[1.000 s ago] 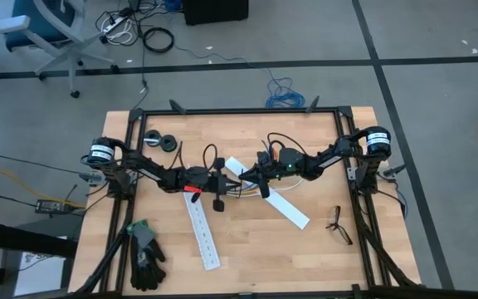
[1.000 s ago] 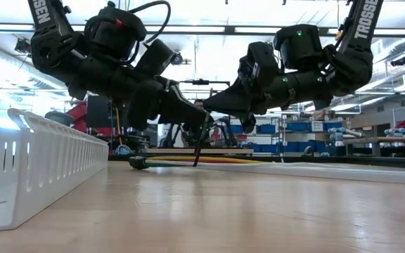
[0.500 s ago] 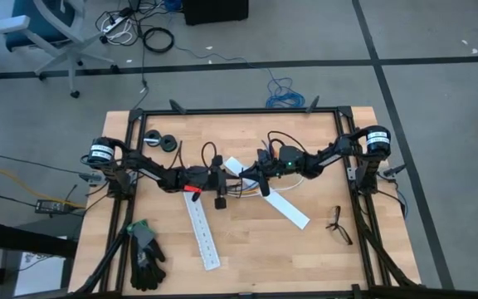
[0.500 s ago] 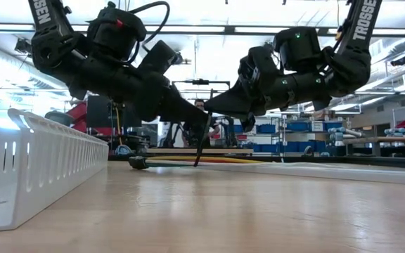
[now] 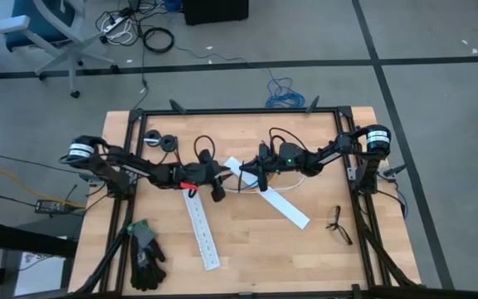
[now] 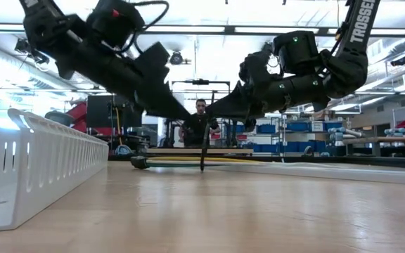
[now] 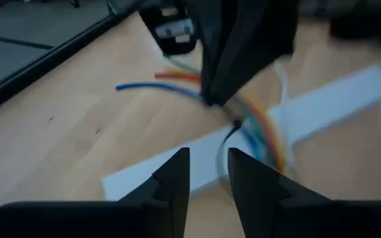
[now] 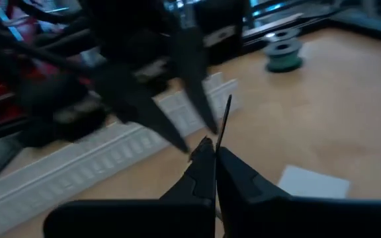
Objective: Ziptie cables
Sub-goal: Wrap the cables together using the black zip tie
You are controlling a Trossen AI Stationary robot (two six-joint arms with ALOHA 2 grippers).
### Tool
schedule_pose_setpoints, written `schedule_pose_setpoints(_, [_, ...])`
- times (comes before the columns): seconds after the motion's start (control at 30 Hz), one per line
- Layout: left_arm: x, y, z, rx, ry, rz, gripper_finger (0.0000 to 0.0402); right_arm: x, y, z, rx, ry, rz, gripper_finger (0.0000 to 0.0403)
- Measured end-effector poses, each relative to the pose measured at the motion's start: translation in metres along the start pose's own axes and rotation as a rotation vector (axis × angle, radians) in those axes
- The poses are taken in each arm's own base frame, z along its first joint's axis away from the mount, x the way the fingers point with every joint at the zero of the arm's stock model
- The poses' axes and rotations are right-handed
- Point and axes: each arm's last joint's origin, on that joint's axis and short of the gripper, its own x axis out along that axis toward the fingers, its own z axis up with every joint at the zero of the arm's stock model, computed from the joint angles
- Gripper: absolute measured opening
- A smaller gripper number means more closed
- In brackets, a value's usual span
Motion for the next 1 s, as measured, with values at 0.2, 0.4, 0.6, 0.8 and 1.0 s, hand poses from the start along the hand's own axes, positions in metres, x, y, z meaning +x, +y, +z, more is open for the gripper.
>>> schedule_pose_setpoints(0.2, [-0.002, -0.006, -0.002, -0.153, 0.009, -0.014, 0.0103, 0.002, 0.009, -0.003, -0.03, -0.03, -0.108, 0.0])
schedule_pose_setpoints(0.4, [-0.002, -0.021, -0.007, -0.211, -0.053, 0.024, 0.0082, 0.003, 0.024, -0.007, -0.054, -0.048, -0.159, 0.0])
schedule_pose_setpoints(0.6, [0.007, -0.034, -0.007, -0.227, -0.11, 0.029, 0.0067, 0.004, 0.031, -0.009, -0.056, -0.046, -0.149, 0.0])
schedule_pose_setpoints(0.8, [0.034, -0.049, -0.007, -0.204, -0.071, 0.05, 0.0065, 0.004, 0.033, -0.009, -0.057, -0.046, -0.143, 0.0])
schedule_pose_setpoints(1.0, [0.036, -0.059, -0.004, -0.208, -0.059, 0.178, 0.0065, 0.004, 0.033, -0.009, -0.067, -0.042, -0.141, 0.0])
